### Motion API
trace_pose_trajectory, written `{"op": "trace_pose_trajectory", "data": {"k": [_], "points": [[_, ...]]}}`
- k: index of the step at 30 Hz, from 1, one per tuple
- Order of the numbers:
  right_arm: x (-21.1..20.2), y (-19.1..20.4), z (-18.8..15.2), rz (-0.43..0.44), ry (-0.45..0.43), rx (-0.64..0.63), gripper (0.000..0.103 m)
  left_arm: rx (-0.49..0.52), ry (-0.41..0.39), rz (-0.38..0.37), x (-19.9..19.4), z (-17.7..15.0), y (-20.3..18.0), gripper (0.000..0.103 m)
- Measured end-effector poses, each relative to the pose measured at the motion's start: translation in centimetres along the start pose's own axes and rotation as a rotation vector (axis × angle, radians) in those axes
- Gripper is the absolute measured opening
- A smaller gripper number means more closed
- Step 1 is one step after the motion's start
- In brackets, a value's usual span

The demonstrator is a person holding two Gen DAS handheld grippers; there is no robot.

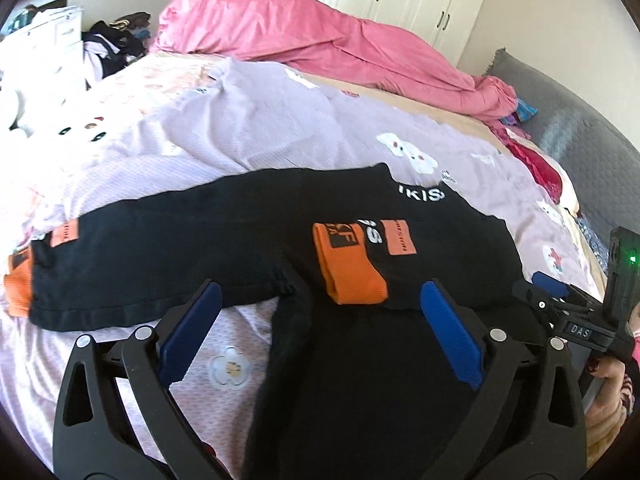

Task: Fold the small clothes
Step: 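Move the left gripper to the other sleeve's orange cuff and grasp it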

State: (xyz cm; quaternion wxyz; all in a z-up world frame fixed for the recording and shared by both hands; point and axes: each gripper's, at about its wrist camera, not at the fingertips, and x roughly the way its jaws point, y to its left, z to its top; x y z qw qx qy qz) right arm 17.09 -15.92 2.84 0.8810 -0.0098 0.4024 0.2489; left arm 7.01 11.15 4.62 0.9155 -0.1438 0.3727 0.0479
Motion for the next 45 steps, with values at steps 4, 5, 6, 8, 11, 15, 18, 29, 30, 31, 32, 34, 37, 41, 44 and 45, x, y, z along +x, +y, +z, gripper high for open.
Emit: {"op": "trace_pose_trajectory", "data": {"k": [4,5,6,8,11,15,18,29,30,31,32,34,37,41,44,45], "points": [[-0.3,1.0,0.0,-0.001,-0.017,-0.023,0.099,-0.026,-0.014,0.025,-0.6,0.1,1.1,0.094],[-0.3,1.2,0.0,0.0,-0.018,-0.025,0.099,-0.035,-0.017,0.026,-0.8,0.1,1.4,0.094],[-0.3,1.5,-0.1,0.006,-0.017,-0.028,0.099,-0.048,-0.022,0.028,-1.1,0.2,1.9,0.094],[-0.1,2.0,-0.2,0.008,-0.014,-0.035,0.099,-0.06,-0.027,0.038,-1.4,0.3,2.5,0.094],[0.1,3.1,-0.3,0.012,-0.01,-0.055,0.099,-0.073,-0.021,0.061,-1.7,0.3,3.4,0.094],[0.0,4.6,-0.3,0.015,-0.011,-0.08,0.099,-0.109,-0.015,0.085,-1.8,0.3,4.9,0.094],[-0.2,5.7,-0.2,0.027,-0.018,-0.091,0.099,-0.143,-0.013,0.103,-2.1,0.3,6.2,0.094],[1.2,10.6,0.9,0.08,-0.007,-0.141,0.099,-0.222,-0.033,0.161,-3.4,0.6,9.8,0.094],[1.3,11.1,1.0,0.085,-0.005,-0.146,0.099,-0.224,-0.039,0.17,-3.6,0.6,10.1,0.094],[1.6,11.7,1.2,0.091,-0.002,-0.151,0.099,-0.224,-0.044,0.185,-3.8,0.7,10.3,0.094],[1.7,12.1,1.3,0.096,-0.001,-0.155,0.099,-0.224,-0.046,0.195,-3.9,0.7,10.5,0.094],[2.2,13.4,1.6,0.107,0.005,-0.175,0.099,-0.227,-0.053,0.222,-4.1,0.8,11.1,0.094],[2.8,14.9,1.9,0.118,0.01,-0.193,0.099,-0.251,-0.057,0.237,-4.4,0.8,12.4,0.094],[3.8,16.9,2.1,0.131,0.023,-0.217,0.099,-0.283,-0.06,0.249,-5.0,0.8,14.2,0.094],[4.3,18.1,2.1,0.139,0.033,-0.234,0.099,-0.299,-0.062,0.275,-5.4,0.8,15.6,0.094],[4.6,18.6,2.1,0.143,0.037,-0.241,0.099,-0.305,-0.063,0.296,-5.6,0.7,16.1,0.094]]}}
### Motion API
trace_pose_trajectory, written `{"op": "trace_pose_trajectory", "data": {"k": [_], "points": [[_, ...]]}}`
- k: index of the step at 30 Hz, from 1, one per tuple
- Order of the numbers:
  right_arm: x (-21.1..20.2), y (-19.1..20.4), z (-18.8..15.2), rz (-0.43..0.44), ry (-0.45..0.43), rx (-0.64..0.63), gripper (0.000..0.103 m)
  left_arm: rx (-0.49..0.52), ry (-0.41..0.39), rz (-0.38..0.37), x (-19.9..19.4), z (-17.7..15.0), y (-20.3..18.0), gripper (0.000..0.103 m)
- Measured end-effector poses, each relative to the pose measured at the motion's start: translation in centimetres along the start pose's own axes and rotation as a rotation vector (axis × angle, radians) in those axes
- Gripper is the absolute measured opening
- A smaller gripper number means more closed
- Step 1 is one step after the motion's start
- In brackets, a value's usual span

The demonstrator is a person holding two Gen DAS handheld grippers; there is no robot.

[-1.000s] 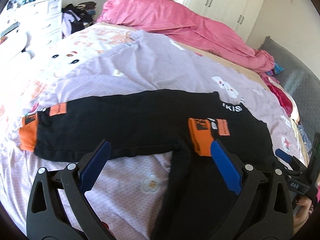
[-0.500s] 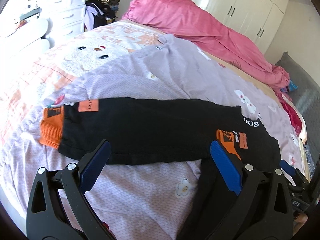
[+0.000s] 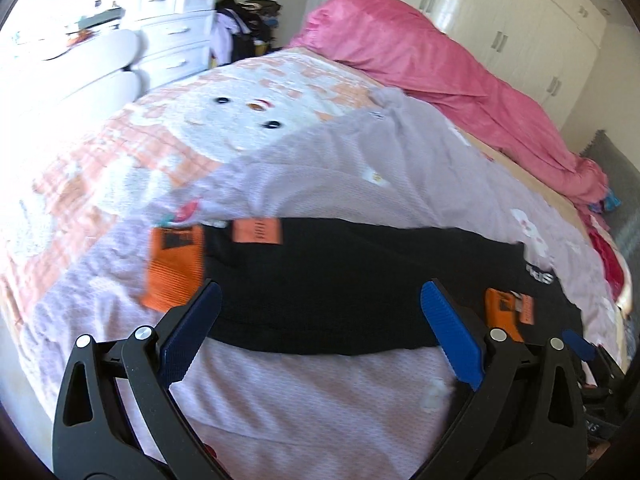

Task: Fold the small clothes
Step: 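Move the left gripper to the other sleeve's orange cuff and grasp it, then carry the cuff with the left gripper across the shirt and release it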

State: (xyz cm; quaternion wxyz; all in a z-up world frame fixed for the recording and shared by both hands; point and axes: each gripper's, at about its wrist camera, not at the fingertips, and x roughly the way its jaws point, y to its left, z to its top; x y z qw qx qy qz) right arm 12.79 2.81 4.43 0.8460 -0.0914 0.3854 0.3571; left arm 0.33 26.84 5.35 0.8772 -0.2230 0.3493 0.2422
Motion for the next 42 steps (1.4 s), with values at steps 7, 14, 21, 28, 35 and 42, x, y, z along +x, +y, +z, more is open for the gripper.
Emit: {"op": "trace_pose_trajectory", "data": {"k": [7,14,21,28,35,42], "points": [[1.5,2.3,0.6,0.021,0.023,-0.036,0.099,-0.075,0.021,0.034,0.5,0.6,3.7,0.094],[2.4,4.3,1.1,0.038,0.035,-0.075,0.099,-0.153,0.05,0.053,1.3,0.5,6.9,0.094],[2.5,4.4,1.7,0.036,0.032,-0.081,0.099,-0.282,0.106,-0.009,3.3,-0.2,9.5,0.094],[2.6,3.6,1.6,0.021,0.035,-0.075,0.099,-0.395,0.113,-0.02,5.1,-0.6,11.0,0.094],[2.2,1.8,1.3,0.003,0.035,-0.045,0.099,-0.455,0.085,0.038,6.5,-0.2,11.5,0.039],[1.5,-0.7,0.3,-0.035,0.042,-0.012,0.099,-0.455,0.035,-0.062,5.4,0.2,10.5,0.007]]}}
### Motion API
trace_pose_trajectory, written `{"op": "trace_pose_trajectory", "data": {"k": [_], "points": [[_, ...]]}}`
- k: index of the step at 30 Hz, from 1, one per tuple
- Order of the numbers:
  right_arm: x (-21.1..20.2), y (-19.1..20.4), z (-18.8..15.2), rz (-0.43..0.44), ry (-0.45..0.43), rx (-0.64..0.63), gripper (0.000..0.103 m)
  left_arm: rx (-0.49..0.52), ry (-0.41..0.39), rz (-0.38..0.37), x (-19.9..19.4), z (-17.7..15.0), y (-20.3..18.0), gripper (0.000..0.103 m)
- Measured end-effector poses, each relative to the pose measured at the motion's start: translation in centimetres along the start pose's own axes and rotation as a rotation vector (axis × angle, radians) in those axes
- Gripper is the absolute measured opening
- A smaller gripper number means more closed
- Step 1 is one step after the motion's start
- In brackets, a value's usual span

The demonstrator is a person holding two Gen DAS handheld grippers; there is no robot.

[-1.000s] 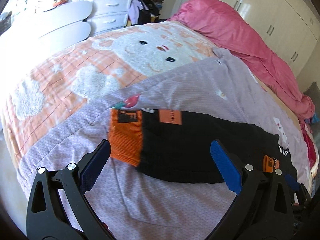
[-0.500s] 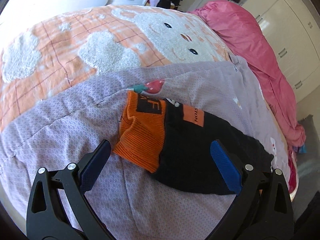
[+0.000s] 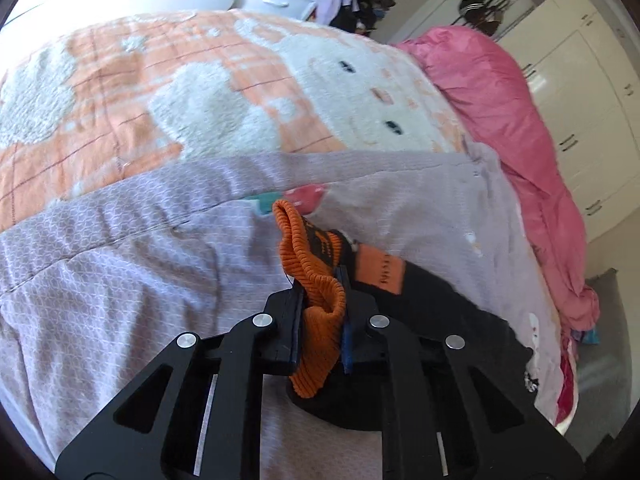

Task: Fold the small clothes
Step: 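Carry the cuff with the left gripper across the shirt and release it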

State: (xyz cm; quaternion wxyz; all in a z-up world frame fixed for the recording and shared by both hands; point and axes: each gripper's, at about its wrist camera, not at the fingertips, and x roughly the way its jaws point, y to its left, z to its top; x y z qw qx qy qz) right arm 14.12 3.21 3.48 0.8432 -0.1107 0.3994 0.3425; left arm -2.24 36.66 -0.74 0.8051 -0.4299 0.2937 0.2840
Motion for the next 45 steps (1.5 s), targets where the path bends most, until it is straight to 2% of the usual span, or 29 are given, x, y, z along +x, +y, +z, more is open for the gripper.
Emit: {"op": "trace_pose_trajectory", "data": {"k": [3,7,15,21,34,42,45], "points": [[-0.3,-1.3,-0.6,-0.012,0.003,0.022,0.099,0.018,-0.019,-0.11,-1.4,-0.3,-1.5,0.007],[-1.0,-3.1,-1.5,-0.031,0.002,0.051,0.099,0.084,-0.06,-0.18,-3.3,-1.2,-4.1,0.007],[-3.8,-6.7,-3.4,-0.067,-0.022,0.11,0.099,0.208,-0.092,-0.336,-6.2,-4.0,-9.6,0.007],[-6.6,-9.4,-5.0,-0.104,-0.064,0.159,0.099,0.299,-0.045,-0.456,-6.6,-6.8,-13.5,0.007],[-8.0,-14.2,-7.7,-0.123,-0.081,0.293,0.099,0.483,0.096,-0.545,-5.3,-13.4,-19.4,0.006],[-8.2,-16.2,-8.2,-0.131,-0.086,0.349,0.099,0.575,0.214,-0.533,-2.8,-17.3,-21.1,0.007],[-8.1,-16.6,-8.3,-0.134,-0.081,0.364,0.099,0.592,0.258,-0.532,-2.0,-18.3,-21.5,0.01]]}}
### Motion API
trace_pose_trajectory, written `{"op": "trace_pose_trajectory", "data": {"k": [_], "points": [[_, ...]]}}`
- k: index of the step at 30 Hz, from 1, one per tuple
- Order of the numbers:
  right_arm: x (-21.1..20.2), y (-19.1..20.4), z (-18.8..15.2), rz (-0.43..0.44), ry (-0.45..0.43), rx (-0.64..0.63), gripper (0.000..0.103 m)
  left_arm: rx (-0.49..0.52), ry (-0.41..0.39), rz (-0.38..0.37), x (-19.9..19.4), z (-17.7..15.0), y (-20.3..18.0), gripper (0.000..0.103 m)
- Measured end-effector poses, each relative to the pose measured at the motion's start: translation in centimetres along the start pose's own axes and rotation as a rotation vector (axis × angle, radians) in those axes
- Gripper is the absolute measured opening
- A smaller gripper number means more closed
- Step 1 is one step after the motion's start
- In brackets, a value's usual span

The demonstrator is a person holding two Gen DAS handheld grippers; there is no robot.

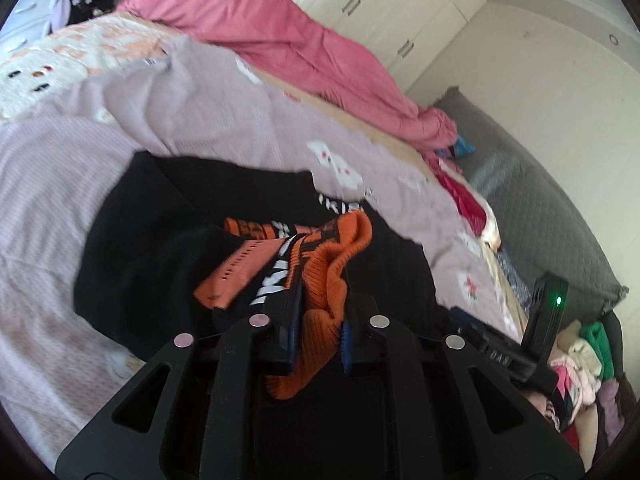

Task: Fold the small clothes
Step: 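Carry the cuff with the left gripper across the shirt and release it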

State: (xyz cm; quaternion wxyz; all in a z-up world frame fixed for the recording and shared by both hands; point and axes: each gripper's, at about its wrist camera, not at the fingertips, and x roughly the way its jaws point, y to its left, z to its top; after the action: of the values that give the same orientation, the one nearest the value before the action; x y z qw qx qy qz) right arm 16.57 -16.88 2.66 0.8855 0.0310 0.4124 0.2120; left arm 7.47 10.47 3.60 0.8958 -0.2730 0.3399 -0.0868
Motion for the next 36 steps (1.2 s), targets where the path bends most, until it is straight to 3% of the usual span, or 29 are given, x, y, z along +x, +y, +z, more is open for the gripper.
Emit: {"op": "trace_pose_trajectory", "data": {"k": [5,8,9,18,23,31,36], "points": [[0.4,-0.3,-0.2,0.0,0.015,0.012,0.099,0.015,0.05,-0.031,0.8,-0.7,-0.6,0.018],[0.7,-0.1,-0.4,0.006,0.023,0.007,0.099,0.022,0.048,-0.032,0.3,-0.6,-0.5,0.04],[0.8,0.1,-0.5,0.01,0.027,0.003,0.099,0.024,0.04,-0.024,0.2,-0.5,-0.6,0.044],[1.9,3.4,-1.9,0.083,0.084,-0.047,0.099,0.025,-0.013,0.148,-1.0,0.3,1.8,0.06],[2.8,6.2,-3.2,0.139,0.129,-0.094,0.099,0.001,-0.041,0.191,-1.8,0.8,2.9,0.073],[3.8,9.4,-4.7,0.188,0.154,-0.121,0.099,-0.034,-0.056,0.198,-2.4,1.1,4.0,0.074],[4.1,10.1,-4.5,0.22,0.154,-0.092,0.098,-0.061,-0.047,0.19,-2.4,1.1,4.5,0.082]]}}
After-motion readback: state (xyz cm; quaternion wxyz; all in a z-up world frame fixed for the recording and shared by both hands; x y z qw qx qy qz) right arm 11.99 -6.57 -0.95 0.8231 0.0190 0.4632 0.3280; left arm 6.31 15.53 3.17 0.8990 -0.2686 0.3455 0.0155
